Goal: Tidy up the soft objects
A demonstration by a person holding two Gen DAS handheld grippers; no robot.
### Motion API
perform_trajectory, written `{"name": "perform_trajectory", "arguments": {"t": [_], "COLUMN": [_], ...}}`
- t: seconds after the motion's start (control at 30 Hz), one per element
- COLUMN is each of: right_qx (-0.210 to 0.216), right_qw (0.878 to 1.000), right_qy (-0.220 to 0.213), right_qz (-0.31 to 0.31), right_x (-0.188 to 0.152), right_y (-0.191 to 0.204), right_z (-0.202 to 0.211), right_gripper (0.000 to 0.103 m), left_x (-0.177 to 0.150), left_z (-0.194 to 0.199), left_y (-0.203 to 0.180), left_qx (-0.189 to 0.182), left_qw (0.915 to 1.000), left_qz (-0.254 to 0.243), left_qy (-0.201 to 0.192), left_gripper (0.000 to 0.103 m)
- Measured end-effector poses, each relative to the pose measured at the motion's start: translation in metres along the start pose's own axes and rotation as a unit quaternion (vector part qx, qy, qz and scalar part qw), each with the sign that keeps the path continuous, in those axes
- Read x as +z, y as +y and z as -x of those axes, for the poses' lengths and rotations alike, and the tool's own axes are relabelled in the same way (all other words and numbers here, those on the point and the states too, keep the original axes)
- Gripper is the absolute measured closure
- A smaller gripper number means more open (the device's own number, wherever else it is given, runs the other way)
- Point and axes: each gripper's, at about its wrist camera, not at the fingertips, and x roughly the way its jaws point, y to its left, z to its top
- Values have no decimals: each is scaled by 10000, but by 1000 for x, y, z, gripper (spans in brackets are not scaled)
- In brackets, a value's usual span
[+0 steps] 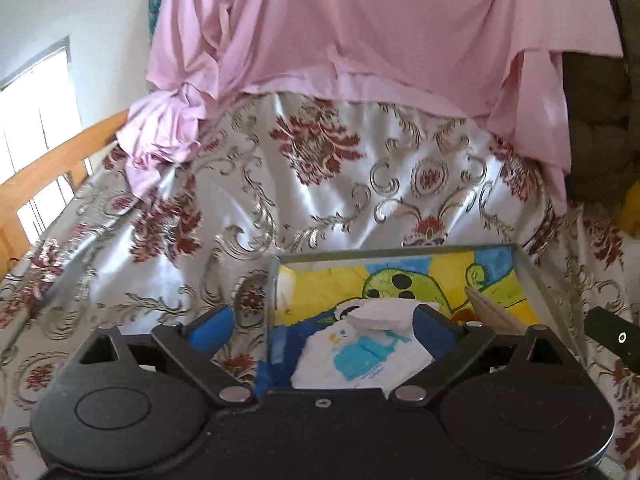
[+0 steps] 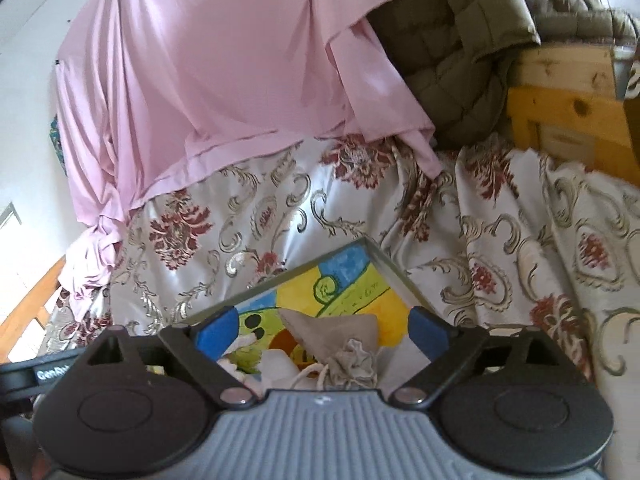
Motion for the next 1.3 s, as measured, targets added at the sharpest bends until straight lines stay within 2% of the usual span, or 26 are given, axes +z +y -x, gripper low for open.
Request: {"name": "perform_trajectory", "arguments": {"t": [0.27, 0.5, 0.9, 1.3], "right_qx": [73, 102, 100, 18], "right_qw": [9998, 9989, 9965, 9940], "right_qy": [-136, -362, -539, -519], "right_qz": [117, 276, 626, 963], "right_x": [-7, -15, -44, -75], "right_y": [6, 9, 21, 29], "right_z": [53, 97, 153, 179], "right_gripper": [0, 0, 0, 0], "left_x": [-7, -23, -69, -108], "left_z": [56, 99, 156, 185], "left_y": [20, 37, 49, 50], "left_qx": [-156, -307, -301, -290], "left_qw": [9992, 9967, 9946, 9938], "left_qz": [307, 591, 442, 418], "left_qy": [-219, -460, -895, -992], "left_gripper": [1, 1, 1, 1]}}
